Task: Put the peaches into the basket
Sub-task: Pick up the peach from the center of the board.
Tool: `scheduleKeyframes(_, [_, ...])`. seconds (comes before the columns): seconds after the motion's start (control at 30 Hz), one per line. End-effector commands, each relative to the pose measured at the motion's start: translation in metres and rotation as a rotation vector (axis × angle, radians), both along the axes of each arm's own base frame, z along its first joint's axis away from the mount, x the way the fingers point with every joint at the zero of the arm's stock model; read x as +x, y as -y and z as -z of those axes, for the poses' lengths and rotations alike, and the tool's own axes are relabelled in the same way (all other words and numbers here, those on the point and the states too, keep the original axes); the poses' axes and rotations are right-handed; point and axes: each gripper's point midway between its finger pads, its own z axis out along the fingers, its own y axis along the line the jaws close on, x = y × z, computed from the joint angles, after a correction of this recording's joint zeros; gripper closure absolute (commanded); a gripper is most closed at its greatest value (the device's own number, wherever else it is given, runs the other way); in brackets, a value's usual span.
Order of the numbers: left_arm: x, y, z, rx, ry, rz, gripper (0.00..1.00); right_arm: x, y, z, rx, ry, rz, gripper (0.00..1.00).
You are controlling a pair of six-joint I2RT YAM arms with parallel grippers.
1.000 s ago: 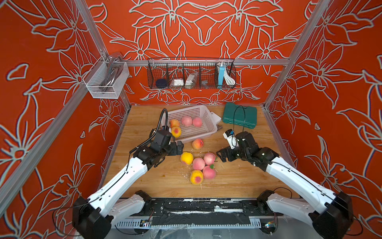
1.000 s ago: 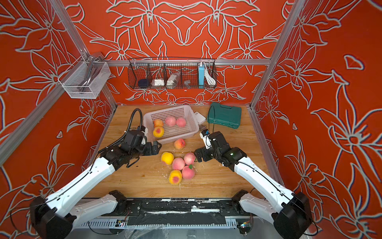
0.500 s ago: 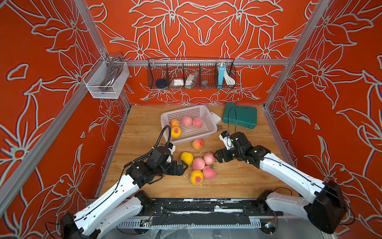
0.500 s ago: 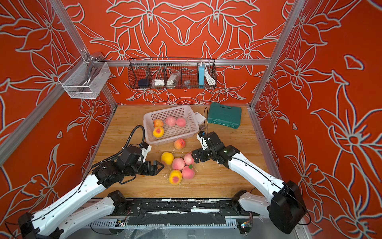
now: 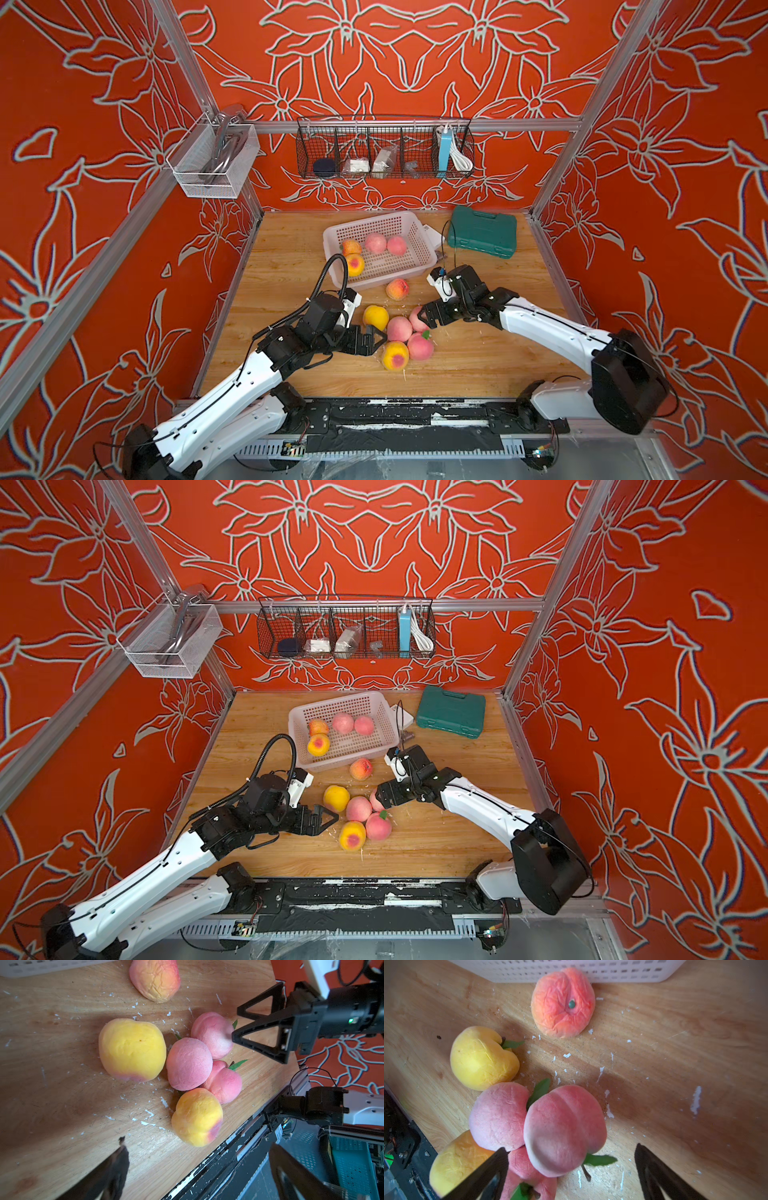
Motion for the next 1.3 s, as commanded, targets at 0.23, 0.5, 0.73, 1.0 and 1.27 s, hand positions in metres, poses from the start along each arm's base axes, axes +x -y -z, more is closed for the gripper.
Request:
scheduleKeyframes(0.23, [0.004,0.003,-0.008,-0.026,0.057,0.004,0.02,-0.003,-0.015,0.014,0.011,-0.037,-0.052,0.04])
scheduleKeyframes(0.5, [0.005,0.002,-0.006,-0.018,0.060,-0.001,0.02,-0.005,-0.020,0.022,0.006,-0.064,-0.069,0.07])
scheduleKeyframes(0.73, [0.006,-0.002,-0.006,-0.009,0.068,-0.015,0.02,-0.004,-0.022,0.027,-0.004,-0.078,-0.074,0.12])
scheduleKeyframes(1.0, [0.009,-0.004,-0.006,0.002,0.077,-0.029,0.02,-0.004,-0.021,0.025,-0.007,-0.069,-0.078,0.23])
scheduleKeyframes(1.27, [0.011,-0.006,-0.012,0.011,0.088,-0.041,0.02,0.000,-0.013,0.012,-0.050,-0.027,-0.076,0.27])
